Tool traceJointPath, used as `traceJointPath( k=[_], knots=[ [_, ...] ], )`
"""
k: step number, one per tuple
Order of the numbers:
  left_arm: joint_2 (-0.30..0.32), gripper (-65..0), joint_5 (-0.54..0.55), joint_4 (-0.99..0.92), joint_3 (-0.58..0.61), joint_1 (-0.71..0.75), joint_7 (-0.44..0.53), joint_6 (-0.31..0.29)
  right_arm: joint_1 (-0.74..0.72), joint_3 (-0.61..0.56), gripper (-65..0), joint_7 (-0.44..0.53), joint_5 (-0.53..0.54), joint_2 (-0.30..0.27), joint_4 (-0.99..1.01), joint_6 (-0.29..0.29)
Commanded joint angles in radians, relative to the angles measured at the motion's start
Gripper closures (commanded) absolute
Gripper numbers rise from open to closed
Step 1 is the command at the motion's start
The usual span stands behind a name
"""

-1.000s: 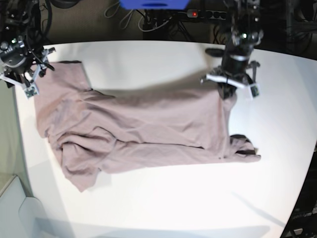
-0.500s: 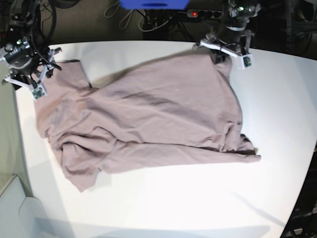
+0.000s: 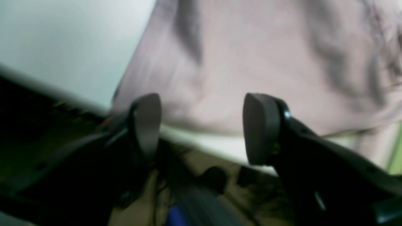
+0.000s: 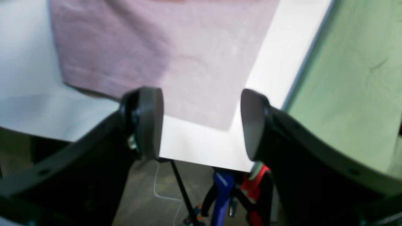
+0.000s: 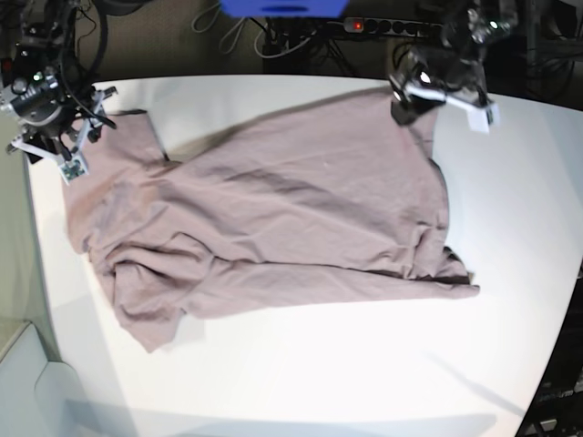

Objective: Layout the t-shirt on the table in an organized manner, then fold the t-shirt properly
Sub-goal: 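Release and move the left gripper to the shirt's side edge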

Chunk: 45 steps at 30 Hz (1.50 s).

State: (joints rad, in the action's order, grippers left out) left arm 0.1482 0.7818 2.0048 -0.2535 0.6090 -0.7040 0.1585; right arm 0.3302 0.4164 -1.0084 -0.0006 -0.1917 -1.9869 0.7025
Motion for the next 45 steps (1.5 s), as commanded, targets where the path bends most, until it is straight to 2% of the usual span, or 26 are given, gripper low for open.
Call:
traceJointPath(
  k=[1, 4, 7, 12, 16, 20, 24, 27, 34, 38, 41, 45],
  knots=[
    [0.029, -37.3, 0.061, 0.021, -0.008, -0.027, 0.016, 0.0, -0.003, 0.005, -38.9, 0.012, 0.001, -0.002, -0.016, -0.004],
    [0.067, -34.2, 0.14, 0.018, -0.005, -0.131, 0.016, 0.0, -0.003, 0.003, -39.0, 0.012, 0.001, 0.001, -0.015, -0.004],
    [0.066, -33.1, 0.141, 0.006, 0.003, -0.263, 0.014, 0.01, -0.003, -0.011, -39.0, 0.012, 0.001, 0.001, -0.015, -0.004],
    [0.029, -33.1, 0.006, -0.167, 0.107, -0.47, 0.014, 0.011, -0.003, -0.018, -39.0, 0.012, 0.001, 0.001, -0.015, -0.004],
    [-0.012, -33.1, -0.086, -0.322, 0.168, -0.547, 0.014, 0.011, -0.003, -0.018, -38.9, 0.012, 0.001, 0.001, -0.015, -0.004],
    [-0.032, -33.1, -0.177, -0.408, 0.168, -0.551, 0.016, 0.011, -0.003, -0.015, -38.9, 0.012, 0.001, -0.004, -0.016, -0.004],
    [-0.019, -33.1, -0.261, -0.457, 0.162, -0.505, 0.017, 0.008, -0.003, -0.014, -38.9, 0.012, 0.001, -0.005, -0.016, -0.004],
    [0.017, -33.1, -0.278, -0.454, 0.151, -0.438, 0.014, 0.008, -0.003, -0.014, -38.9, 0.012, 0.001, -0.005, -0.016, -0.004],
    [0.095, -33.1, -0.278, -0.229, 0.136, -0.185, 0.014, 0.01, -0.024, -0.015, -38.9, 0.012, 0.001, -0.007, -0.016, -0.004],
    [0.097, -33.1, -0.278, -0.066, 0.058, -0.096, 0.014, 0.008, -0.032, -0.017, -39.0, 0.012, 0.001, -0.005, -0.016, -0.004],
    [0.095, -33.1, -0.276, -0.002, 0.027, -0.099, 0.019, 0.008, -0.042, -0.018, -39.0, 0.012, 0.001, -0.002, -0.016, -0.004],
    [0.093, -33.1, -0.278, -0.008, 0.027, -0.235, 0.016, 0.01, -0.049, -0.018, -39.0, 0.012, 0.001, 0.001, -0.015, -0.004]
  ],
)
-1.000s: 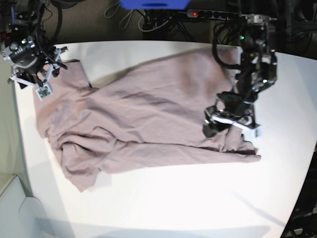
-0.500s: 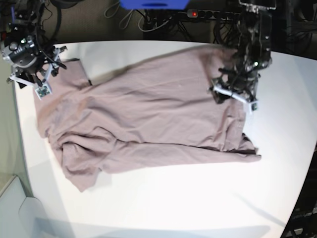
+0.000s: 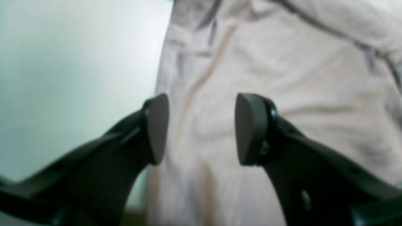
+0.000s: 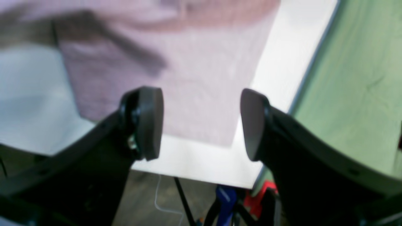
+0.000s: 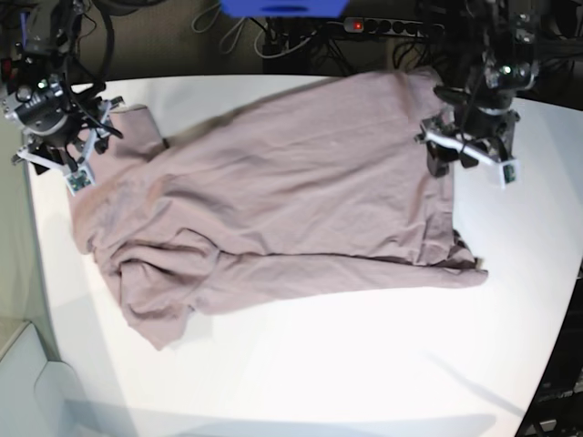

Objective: Layout the t-shirt on the table in an organized manner, then fold the t-shirt properly
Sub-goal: 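Release and move the left gripper to the shirt's side edge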

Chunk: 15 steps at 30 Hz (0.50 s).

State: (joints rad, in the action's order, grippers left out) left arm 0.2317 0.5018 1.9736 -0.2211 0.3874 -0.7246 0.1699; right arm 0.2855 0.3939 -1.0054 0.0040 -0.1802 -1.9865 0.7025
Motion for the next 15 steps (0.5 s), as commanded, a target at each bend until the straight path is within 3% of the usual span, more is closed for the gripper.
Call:
traceJointPath(
  k=[1, 7, 15],
  knots=[
    [0.01, -33.1, -0.002, 0.007, -0.002, -0.057, 0.036, -0.002, -0.004, 0.004, -39.0, 0.009, -0.003, -0.011, -0.015, -0.004],
    [0.004, -33.2, -0.009, -0.182, -0.036, -0.301, 0.036, 0.0, 0.001, 0.004, -39.0, 0.009, -0.003, -0.017, -0.015, -0.004],
    [0.008, -33.3, -0.009, -0.618, -0.13, -0.563, 0.046, -0.008, 0.03, 0.009, -39.0, 0.007, -0.005, -0.018, -0.015, -0.004]
  ],
)
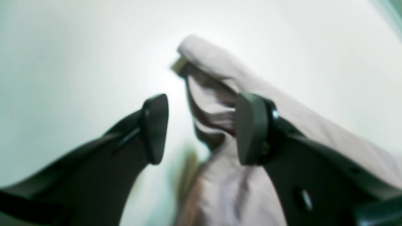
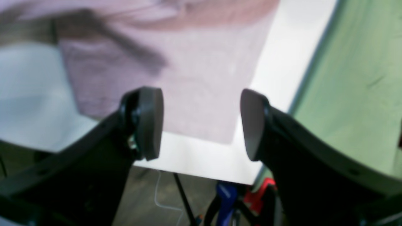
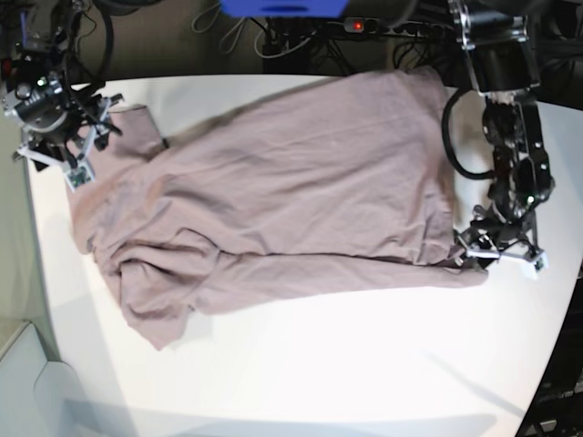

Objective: Layout the t-shirt on the table in an organized manner, then fold the t-shirt properly
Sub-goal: 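Release and move the left gripper to the shirt's side edge, then grasp the shirt's side edge with the left gripper and pull outward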

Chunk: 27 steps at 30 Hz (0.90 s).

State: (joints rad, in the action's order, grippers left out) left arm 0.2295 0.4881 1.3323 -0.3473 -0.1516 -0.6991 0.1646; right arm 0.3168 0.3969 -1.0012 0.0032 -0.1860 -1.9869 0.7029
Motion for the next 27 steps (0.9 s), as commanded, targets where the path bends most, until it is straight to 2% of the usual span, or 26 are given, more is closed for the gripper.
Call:
traceJointPath(
  k=[1, 5, 10, 16, 23, 27],
  knots=[
    [0.017, -33.3, 0.005, -0.02, -0.009, -0.055, 0.02, -0.003, 0.0, 0.006, -39.0, 0.003, -0.004, -0.013, -0.015, -0.005],
    [0.021, -33.3, 0.005, -0.129, -0.011, -0.131, 0.025, -0.003, 0.005, 0.006, -39.0, 0.003, -0.004, -0.011, -0.015, -0.005],
    [0.018, -33.3, 0.005, -0.257, -0.003, -0.185, 0.14, -0.003, 0.006, 0.006, -39.0, 0.003, -0.004, -0.008, -0.015, -0.005],
    [0.015, -33.3, 0.005, -0.383, -0.002, -0.227, 0.2, -0.004, 0.006, 0.006, -39.0, 0.003, -0.004, -0.011, -0.015, -0.005],
    [0.02, -33.3, 0.007, -0.399, 0.15, -0.227, 0.287, -0.004, 0.006, 0.006, -39.0, 0.003, -0.004, -0.013, -0.015, -0.005],
    [0.014, -33.3, 0.007, -0.408, 0.181, -0.239, 0.322, -0.004, 0.006, 0.004, -39.0, 0.003, -0.004, -0.013, -0.015, -0.005]
  ],
)
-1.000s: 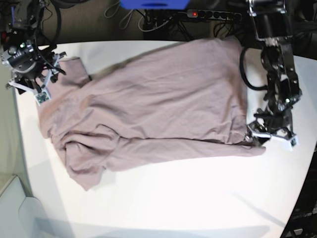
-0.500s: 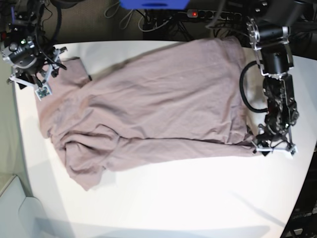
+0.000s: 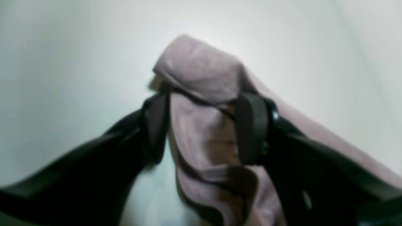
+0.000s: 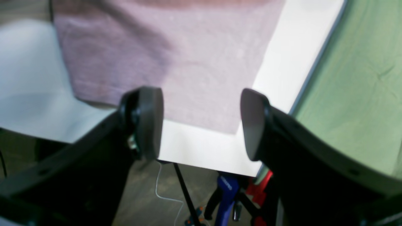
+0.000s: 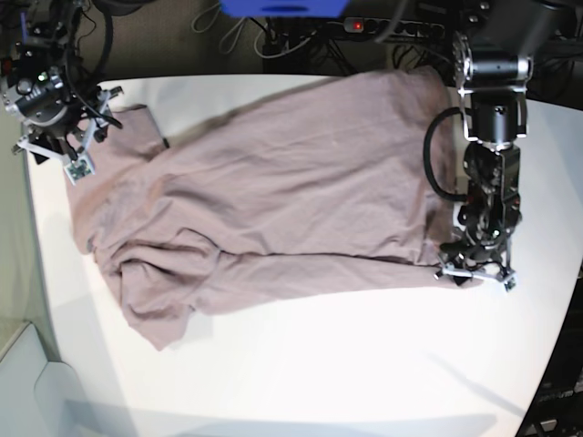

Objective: Layout the t-shirt on the table in an organized manner, then fold the t-shirt properly
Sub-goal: 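Grasp the shirt's side edge with the left gripper and pull outward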

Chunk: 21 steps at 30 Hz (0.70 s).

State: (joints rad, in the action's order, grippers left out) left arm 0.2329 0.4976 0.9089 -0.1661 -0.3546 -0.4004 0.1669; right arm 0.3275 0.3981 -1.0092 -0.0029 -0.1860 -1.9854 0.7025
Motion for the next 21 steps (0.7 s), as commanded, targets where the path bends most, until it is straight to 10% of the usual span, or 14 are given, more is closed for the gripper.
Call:
traceJointPath(
  k=[1, 21],
  knots=[
    [0.01, -33.3, -0.003, 0.009, 0.009, -0.047, 0.034, -0.007, -0.005, 0.003, -39.0, 0.011, 0.002, -0.013, -0.016, -0.004],
    [-0.007, -33.3, -0.038, -0.382, 0.159, -0.384, 0.301, -0.005, 0.005, 0.005, -39.0, 0.011, 0.002, -0.034, -0.016, -0.004]
  ],
)
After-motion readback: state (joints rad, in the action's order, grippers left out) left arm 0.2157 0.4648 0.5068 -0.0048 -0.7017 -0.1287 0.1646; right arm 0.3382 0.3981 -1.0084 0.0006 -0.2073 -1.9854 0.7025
